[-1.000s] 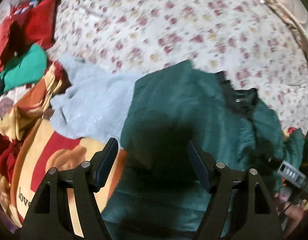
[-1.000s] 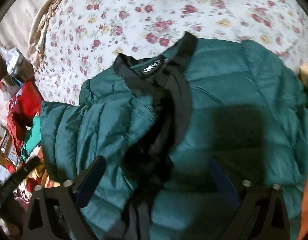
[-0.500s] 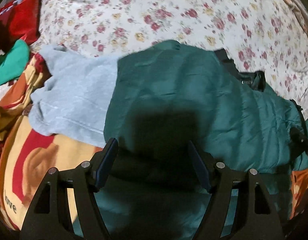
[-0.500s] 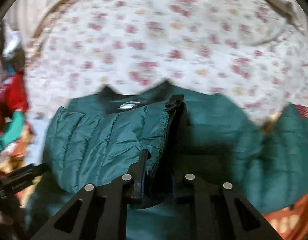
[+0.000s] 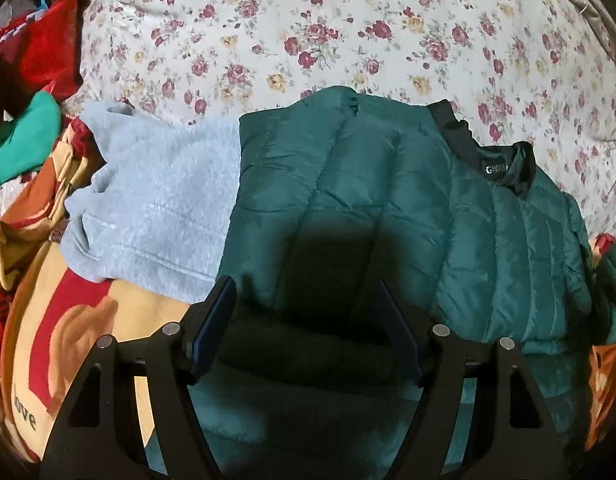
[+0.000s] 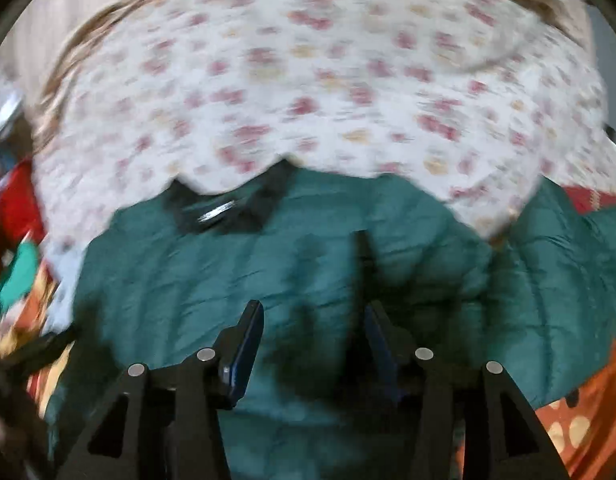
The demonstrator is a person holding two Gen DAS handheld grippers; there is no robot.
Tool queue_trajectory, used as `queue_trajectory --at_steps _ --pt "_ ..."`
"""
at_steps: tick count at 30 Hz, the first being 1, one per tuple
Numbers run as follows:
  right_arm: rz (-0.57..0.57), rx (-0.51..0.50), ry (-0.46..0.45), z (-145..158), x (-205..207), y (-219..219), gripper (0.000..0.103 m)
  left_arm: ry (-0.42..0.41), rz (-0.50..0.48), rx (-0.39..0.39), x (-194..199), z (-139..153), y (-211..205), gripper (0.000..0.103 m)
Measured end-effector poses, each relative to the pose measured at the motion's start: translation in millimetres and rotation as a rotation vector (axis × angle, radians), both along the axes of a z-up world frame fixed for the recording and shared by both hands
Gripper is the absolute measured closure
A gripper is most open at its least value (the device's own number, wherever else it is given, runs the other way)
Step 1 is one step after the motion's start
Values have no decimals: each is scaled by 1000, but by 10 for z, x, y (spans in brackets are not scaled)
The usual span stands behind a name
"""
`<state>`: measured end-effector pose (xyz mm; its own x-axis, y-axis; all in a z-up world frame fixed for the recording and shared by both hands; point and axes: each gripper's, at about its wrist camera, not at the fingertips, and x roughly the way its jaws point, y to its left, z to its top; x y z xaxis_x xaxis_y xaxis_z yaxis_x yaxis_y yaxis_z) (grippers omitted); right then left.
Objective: Fold large clothes
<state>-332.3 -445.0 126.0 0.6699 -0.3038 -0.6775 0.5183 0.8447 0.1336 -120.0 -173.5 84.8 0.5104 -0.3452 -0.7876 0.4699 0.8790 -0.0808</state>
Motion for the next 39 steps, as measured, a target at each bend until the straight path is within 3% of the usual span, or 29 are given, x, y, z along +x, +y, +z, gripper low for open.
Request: queue_trajectory --at_steps 3,5,10,19,20,23,28,32,39 --pt "87 -43 74 -102 182 179 53 22 -3 20 31 -107 -73 31" --pt "65 -72 120 -235 327 174 53 32 -5 40 34 -191 -100 31" --pt "-38 70 121 -529 495 -265 53 44 5 27 63 -304 -101 25" --pt "-21 29 92 -256 187 -91 51 35 7 27 54 -319 -96 25" --pt "-20 19 111 -296 167 -64 46 31 8 31 50 -313 -102 25" --pt "-16 39 211 -515 278 -113 44 23 9 44 10 -259 -99 25" --pt "-39 88 121 -303 81 -140 44 -29 6 5 -148 4 21 25" --pt "-47 70 94 -149 -126 -82 29 -16 -6 -32 -220 142 32 25" --pt "-121 60 46 32 -627 -263 29 -36 -53 -24 -426 272 -124 25"
